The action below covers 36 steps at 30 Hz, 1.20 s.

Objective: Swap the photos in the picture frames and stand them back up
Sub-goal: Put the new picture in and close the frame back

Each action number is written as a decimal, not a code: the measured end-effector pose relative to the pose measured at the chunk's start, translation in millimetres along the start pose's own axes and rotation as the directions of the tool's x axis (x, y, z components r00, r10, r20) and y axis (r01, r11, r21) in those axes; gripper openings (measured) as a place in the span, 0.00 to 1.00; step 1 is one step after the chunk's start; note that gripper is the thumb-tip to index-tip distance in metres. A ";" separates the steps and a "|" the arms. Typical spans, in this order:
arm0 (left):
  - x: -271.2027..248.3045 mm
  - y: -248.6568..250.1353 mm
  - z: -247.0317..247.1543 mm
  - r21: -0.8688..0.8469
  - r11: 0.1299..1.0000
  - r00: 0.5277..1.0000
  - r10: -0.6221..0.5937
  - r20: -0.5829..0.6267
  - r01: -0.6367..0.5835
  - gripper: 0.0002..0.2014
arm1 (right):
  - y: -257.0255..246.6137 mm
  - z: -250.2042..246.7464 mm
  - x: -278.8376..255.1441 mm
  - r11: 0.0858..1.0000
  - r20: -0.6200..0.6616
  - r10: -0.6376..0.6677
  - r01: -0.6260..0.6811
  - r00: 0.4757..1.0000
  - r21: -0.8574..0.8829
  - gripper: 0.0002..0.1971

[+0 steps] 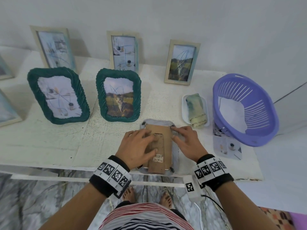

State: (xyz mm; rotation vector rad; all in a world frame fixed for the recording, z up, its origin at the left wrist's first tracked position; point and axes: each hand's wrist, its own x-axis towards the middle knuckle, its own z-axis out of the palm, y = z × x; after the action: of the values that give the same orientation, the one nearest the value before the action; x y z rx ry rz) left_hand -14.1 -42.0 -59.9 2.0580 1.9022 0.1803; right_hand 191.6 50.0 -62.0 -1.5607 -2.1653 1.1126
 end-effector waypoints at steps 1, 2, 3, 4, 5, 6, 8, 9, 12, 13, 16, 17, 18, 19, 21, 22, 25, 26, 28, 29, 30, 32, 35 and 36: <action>-0.1 -0.4 -0.3 -0.019 1.000 1.000 0.001 0.000 -0.001 0.33 | 0.4 0.0 -1.1 1.000 -0.003 -0.008 0.008 1.000 -0.008 0.20; 0.0 -1.2 -0.4 -0.039 0.999 1.000 0.003 0.000 -0.003 0.33 | 0.1 0.6 -2.2 1.000 -0.008 -0.019 0.019 1.000 -0.023 0.20; 0.0 -2.7 -0.2 -0.063 0.998 1.000 0.006 0.000 -0.006 0.32 | -0.6 1.2 -3.7 0.999 -0.017 -0.031 0.030 0.999 -0.045 0.22; -0.1 -4.5 -0.3 -0.098 0.995 1.000 0.011 -0.003 -0.012 0.32 | -1.9 2.0 -5.4 0.997 -0.023 -0.041 0.040 0.999 -0.073 0.24; -0.1 -7.1 -0.5 -0.151 0.988 1.000 0.014 -0.012 -0.015 0.32 | -3.7 2.5 -7.3 0.993 -0.023 -0.054 0.051 0.998 -0.111 0.28; 0.1 -10.0 -0.9 -0.222 0.975 1.000 0.005 -0.030 -0.012 0.31 | -5.8 3.2 -9.6 0.985 -0.010 -0.065 0.062 0.998 -0.162 0.33; 0.9 -15.6 -0.7 -0.351 0.936 0.993 -0.045 -0.110 0.003 0.30 | -8.4 5.7 -14.1 0.949 0.023 -0.091 0.093 0.996 -0.301 0.38; 1.8 -17.7 -0.2 -0.372 0.928 0.983 -0.078 -0.163 0.012 0.29 | -8.4 7.5 -16.1 0.929 0.033 -0.102 0.107 0.994 -0.354 0.39; 6.6 -22.2 2.6 -0.326 0.941 0.966 -0.165 -0.201 0.093 0.33 | -7.0 12.2 -17.9 0.902 0.024 -0.120 0.119 0.992 -0.415 0.39; 8.0 -22.8 3.5 -0.310 0.943 0.969 -0.181 -0.168 0.122 0.36 | -6.4 13.3 -17.6 0.897 0.021 -0.120 0.118 0.993 -0.425 0.39; 11.6 -23.5 7.3 -0.270 0.949 0.973 -0.199 -0.113 0.163 0.41 | -5.0 15.5 -16.8 0.897 0.016 -0.120 0.115 0.993 -0.427 0.39; 12.7 -22.5 7.8 -0.275 0.946 0.971 -0.207 -0.116 0.169 0.41 | -4.9 15.5 -17.1 0.899 0.013 -0.120 0.115 0.993 -0.422 0.39; 13.5 -20.6 7.6 -0.292 0.940 0.969 -0.220 -0.114 0.179 0.42 | -4.9 15.6 -17.5 0.900 0.013 -0.120 0.114 0.993 -0.422 0.39; 14.2 -18.8 7.2 -0.320 0.928 0.966 -0.236 -0.109 0.190 0.43 | -5.1 15.6 -18.0 0.898 0.013 -0.118 0.112 0.993 -0.425 0.39; 15.0 -16.8 4.7 -0.428 0.877 0.957 -0.279 -0.083 0.219 0.46 | -5.6 15.9 -17.9 0.902 0.009 -0.112 0.106 0.994 -0.420 0.39; 15.3 -17.9 3.4 -0.501 0.832 0.951 -0.304 -0.052 0.238 0.46 | -5.8 16.0 -17.4 0.904 0.010 -0.107 0.102 0.994 -0.415 0.39; 17.5 -25.1 1.7 -0.670 0.688 0.942 -0.332 0.054 0.280 0.43 | -5.4 15.5 -17.7 0.904 0.024 -0.096 0.098 0.995 -0.416 0.40; 17.7 -27.5 2.5 -0.699 0.658 0.942 -0.329 0.067 0.280 0.42 | -5.1 15.5 -18.0 0.906 0.027 -0.093 0.096 0.995 -0.413 0.40; 18.0 -30.1 4.9 -0.715 0.640 0.942 -0.328 0.075 0.280 0.40 | -5.5 15.9 -18.3 0.907 0.030 -0.086 0.091 0.996 -0.412 0.40; 17.8 -29.3 4.8 -0.707 0.650 0.943 -0.324 0.074 0.279 0.39 | -6.0 16.1 -18.2 0.905 0.032 -0.083 0.089 0.996 -0.416 0.40; 17.4 -27.6 4.7 -0.696 0.662 0.944 -0.322 0.072 0.279 0.39 | -6.4 16.2 -18.2 0.903 0.033 -0.081 0.087 0.996 -0.420 0.40; 16.7 -23.1 3.5 -0.682 0.678 0.945 -0.322 0.057 0.273 0.38 | -7.0 16.2 -18.1 0.902 0.029 -0.079 0.084 0.996 -0.423 0.40; 15.1 -17.1 1.4 -0.632 0.729 0.945 -0.327 0.017 0.263 0.32 | -7.0 16.0 -18.6 0.900 0.033 -0.077 0.084 0.996 -0.429 0.41; 14.0 -16.3 0.9 -0.609 0.749 0.946 -0.325 0.007 0.261 0.34 | -7.0 16.2 -18.8 0.899 0.033 -0.075 0.081 0.997 -0.430 0.41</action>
State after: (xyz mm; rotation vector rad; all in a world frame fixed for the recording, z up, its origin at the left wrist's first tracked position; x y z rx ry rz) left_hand -27.8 -27.5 -67.8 1.3246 1.8686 0.7251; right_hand 184.5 25.3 -63.8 -1.6102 -2.5888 0.6448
